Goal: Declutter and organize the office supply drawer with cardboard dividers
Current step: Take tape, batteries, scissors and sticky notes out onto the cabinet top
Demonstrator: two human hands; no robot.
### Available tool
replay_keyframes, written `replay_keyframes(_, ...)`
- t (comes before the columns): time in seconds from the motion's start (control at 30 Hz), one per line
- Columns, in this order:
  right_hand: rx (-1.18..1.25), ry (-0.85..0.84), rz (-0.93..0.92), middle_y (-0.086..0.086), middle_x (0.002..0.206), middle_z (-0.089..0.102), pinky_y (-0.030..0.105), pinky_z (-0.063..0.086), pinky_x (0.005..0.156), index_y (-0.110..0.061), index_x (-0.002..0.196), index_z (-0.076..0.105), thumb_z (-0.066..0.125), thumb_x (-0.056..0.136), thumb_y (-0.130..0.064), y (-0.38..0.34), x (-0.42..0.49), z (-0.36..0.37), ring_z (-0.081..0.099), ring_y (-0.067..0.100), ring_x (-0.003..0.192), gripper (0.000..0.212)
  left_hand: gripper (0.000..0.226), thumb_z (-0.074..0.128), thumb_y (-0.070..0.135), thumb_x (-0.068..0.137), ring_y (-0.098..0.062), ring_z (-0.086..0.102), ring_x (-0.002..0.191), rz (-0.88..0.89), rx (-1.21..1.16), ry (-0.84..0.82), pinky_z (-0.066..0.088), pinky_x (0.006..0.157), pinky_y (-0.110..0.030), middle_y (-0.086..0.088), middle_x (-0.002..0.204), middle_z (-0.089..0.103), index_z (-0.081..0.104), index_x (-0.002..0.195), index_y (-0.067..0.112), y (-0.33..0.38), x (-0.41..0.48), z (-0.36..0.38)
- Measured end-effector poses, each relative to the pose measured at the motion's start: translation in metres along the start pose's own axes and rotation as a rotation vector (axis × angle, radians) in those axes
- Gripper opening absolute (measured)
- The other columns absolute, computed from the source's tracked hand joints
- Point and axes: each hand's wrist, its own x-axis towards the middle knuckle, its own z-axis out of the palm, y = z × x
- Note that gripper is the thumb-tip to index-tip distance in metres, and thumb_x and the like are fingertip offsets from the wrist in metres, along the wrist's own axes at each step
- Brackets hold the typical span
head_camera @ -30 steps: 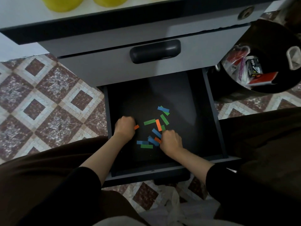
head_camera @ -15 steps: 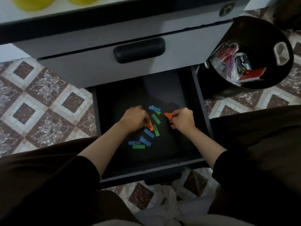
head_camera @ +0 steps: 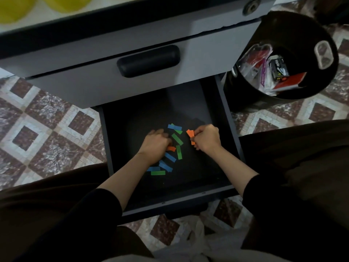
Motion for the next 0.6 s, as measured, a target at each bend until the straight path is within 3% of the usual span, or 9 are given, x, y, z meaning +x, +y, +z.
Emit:
replay_keyframes(0.17, -0.086, 0.013, -0.045, 0.0, 0.082, 0.061, 0.033, 0.056, 0.071, -0.015, 0.08, 0.068, 0.071, 0.08, -0.008, -0.002, -0.003, 0.0, 0.063, 0.018, 0.081, 0.007, 0.024, 0.054, 0.02, 0.091, -0.02, 0.039, 0.12, -0.061, -0.054, -0.022, 0.032, 0.101, -0.033, -0.003, 0.126, 0.046, 0.06, 0.114, 0.016, 0.002, 0.005, 0.0)
replay_keyframes(0.3, -0.094, 0.017, -0.081, 0.0, 0.086, 0.061, 0.029, 0.053, 0.07, -0.012, 0.089, 0.071, 0.068, 0.082, -0.006, -0.004, -0.006, -0.002, 0.061, 0.016, 0.082, 0.01, 0.016, 0.055, 0.023, 0.091, -0.021, 0.042, 0.115, -0.051, -0.054, -0.075, 0.034, 0.099, -0.034, -0.004, 0.118, 0.05, 0.06, 0.103, 0.014, 0.005, 0.005, -0.004)
replay_keyframes(0.5, 0.069, -0.048, -0.087, 0.013, 0.079, 0.067, 0.043, 0.059, 0.07, -0.008, 0.08, 0.069, 0.064, 0.082, 0.003, -0.017, -0.015, -0.008, 0.07, 0.027, 0.073, 0.012, 0.008, 0.063, 0.02, 0.087, -0.016, 0.061, 0.088, -0.258, -0.551, 0.004, 0.05, 0.084, -0.034, -0.003, 0.093, 0.064, 0.055, 0.085, 0.019, -0.006, -0.01, -0.033)
replay_keyframes(0.6, 0.089, -0.032, -0.165, 0.014, 0.078, 0.064, 0.039, 0.059, 0.061, -0.015, 0.07, 0.056, 0.067, 0.079, 0.004, -0.028, -0.027, -0.013, 0.067, 0.027, 0.066, 0.024, 0.011, 0.066, 0.009, 0.084, -0.01, 0.063, 0.074, -0.337, -0.711, 0.11, 0.053, 0.073, -0.026, -0.005, 0.085, 0.068, 0.057, 0.086, 0.015, -0.012, -0.025, -0.05)
